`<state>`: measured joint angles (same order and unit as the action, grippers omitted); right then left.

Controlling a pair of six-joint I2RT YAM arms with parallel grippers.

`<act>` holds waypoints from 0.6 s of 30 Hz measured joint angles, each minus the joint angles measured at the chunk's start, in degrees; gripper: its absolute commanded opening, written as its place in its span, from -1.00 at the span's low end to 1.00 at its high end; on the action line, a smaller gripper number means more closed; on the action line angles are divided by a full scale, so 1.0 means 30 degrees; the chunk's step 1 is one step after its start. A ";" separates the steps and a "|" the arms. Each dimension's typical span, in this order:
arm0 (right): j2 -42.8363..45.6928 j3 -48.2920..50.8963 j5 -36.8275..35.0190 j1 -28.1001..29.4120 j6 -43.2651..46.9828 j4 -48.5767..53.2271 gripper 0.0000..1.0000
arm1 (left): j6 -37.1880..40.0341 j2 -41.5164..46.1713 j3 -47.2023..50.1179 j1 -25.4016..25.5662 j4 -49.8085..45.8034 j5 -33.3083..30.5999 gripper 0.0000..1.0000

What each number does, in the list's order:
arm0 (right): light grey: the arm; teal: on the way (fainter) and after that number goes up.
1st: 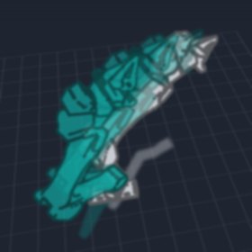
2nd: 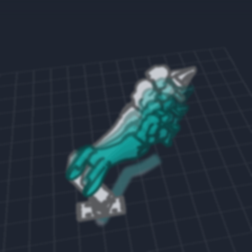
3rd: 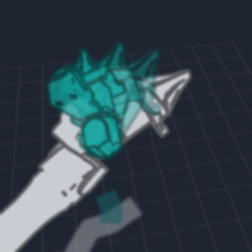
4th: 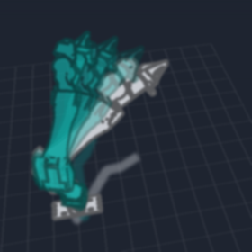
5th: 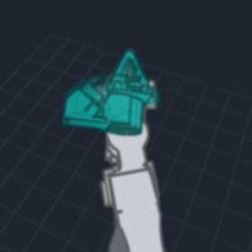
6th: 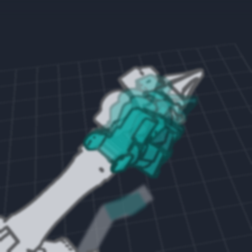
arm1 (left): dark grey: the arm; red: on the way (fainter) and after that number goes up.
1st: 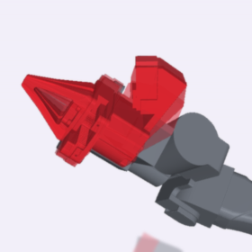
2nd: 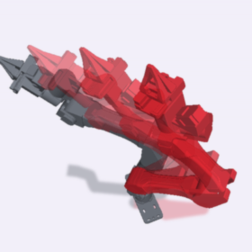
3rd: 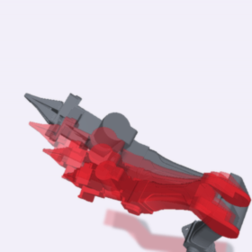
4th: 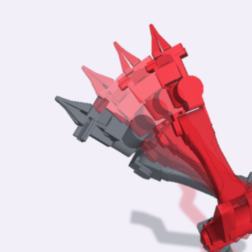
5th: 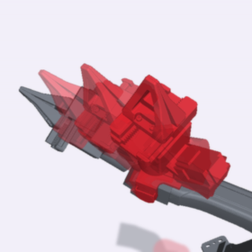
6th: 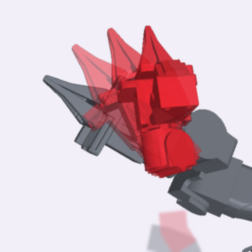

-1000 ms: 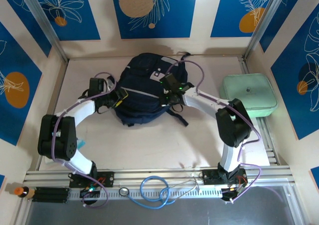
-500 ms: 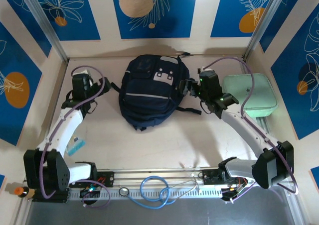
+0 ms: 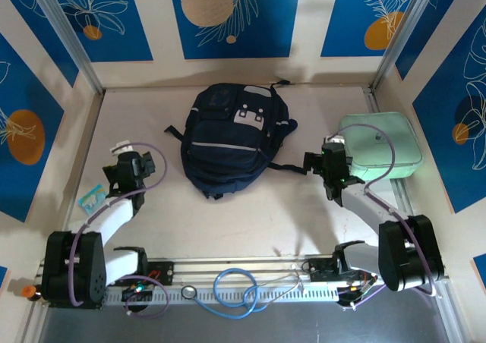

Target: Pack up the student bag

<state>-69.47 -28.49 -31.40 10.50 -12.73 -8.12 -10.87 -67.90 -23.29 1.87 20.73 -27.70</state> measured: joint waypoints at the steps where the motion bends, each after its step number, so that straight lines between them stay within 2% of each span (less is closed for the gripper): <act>1: 0.0000 0.0525 0.0277 -0.0313 0.0321 -0.1027 0.99 | 0.0211 -0.0415 0.0175 0.0000 0.0765 0.0102 0.99; 6: -0.0211 0.2215 0.2703 -0.1158 0.1647 -0.5107 0.99 | 0.1078 -0.2193 0.1005 -0.0015 0.4073 0.1625 0.99; 13: -0.2164 0.2834 0.6084 -0.1872 0.2710 -0.9704 0.99 | 0.2237 -0.4932 0.1719 -0.0036 0.8969 0.5115 0.99; 18: -0.3475 0.2878 0.7555 -0.2047 0.3264 -1.1897 0.99 | 0.2769 -0.5668 0.1712 -0.0044 1.0018 0.6630 0.99</act>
<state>-79.90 -19.86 -8.73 4.36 -2.94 -43.81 -2.57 -84.90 -18.15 1.74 50.78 -7.81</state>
